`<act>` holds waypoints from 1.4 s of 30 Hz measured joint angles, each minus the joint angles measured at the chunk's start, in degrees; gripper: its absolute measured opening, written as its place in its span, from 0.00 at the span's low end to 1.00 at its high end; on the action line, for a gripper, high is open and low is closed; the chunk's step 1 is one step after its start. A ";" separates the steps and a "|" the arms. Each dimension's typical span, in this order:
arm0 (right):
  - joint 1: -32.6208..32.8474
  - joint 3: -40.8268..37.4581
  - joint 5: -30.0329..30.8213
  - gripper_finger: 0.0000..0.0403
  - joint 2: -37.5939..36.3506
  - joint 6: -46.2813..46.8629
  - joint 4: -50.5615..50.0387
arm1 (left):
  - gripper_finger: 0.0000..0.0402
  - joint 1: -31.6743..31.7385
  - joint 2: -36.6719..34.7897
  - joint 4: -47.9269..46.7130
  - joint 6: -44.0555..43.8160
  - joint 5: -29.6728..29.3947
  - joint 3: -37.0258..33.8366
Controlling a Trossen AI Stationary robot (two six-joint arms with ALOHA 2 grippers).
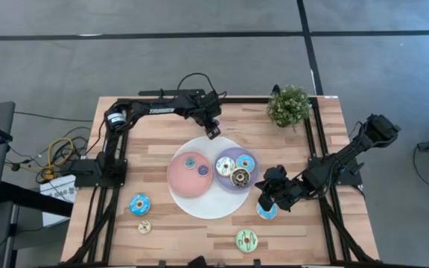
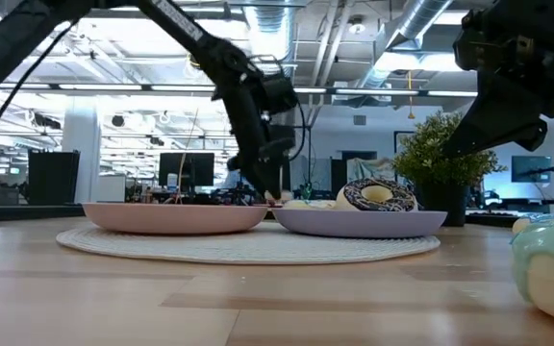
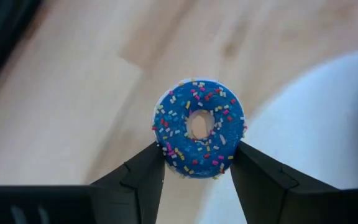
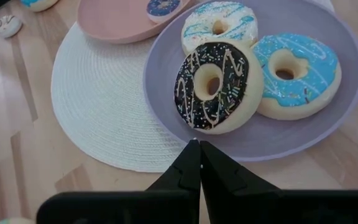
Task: Pick & Place donuts
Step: Put the small violet donut on the pink plate
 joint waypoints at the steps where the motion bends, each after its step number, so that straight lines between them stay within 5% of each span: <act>1: 0.01 0.00 -0.02 0.00 0.00 0.00 0.00 | 0.41 -0.87 -0.97 -0.24 -0.38 -0.04 -0.52; 7: 0.01 0.00 -0.07 0.00 -0.02 0.02 0.49 | 0.41 -6.65 -10.06 -0.19 -4.51 -4.80 -9.33; 11: 0.33 0.00 -0.03 0.00 -0.02 0.45 0.83 | 0.41 -10.90 -19.26 0.91 -9.46 -5.20 -19.74; 17: 1.66 0.00 0.26 0.00 -0.02 1.07 0.87 | 0.41 -20.71 -33.98 6.40 -22.74 -13.83 -37.63; 22: 1.39 0.00 0.30 0.00 -0.02 1.05 0.88 | 0.41 -28.22 -38.90 11.32 -30.78 -16.72 -46.95; 42: -2.03 0.00 0.18 0.00 -0.01 0.50 2.34 | 0.43 -33.99 -36.76 7.63 -35.38 -19.64 -49.59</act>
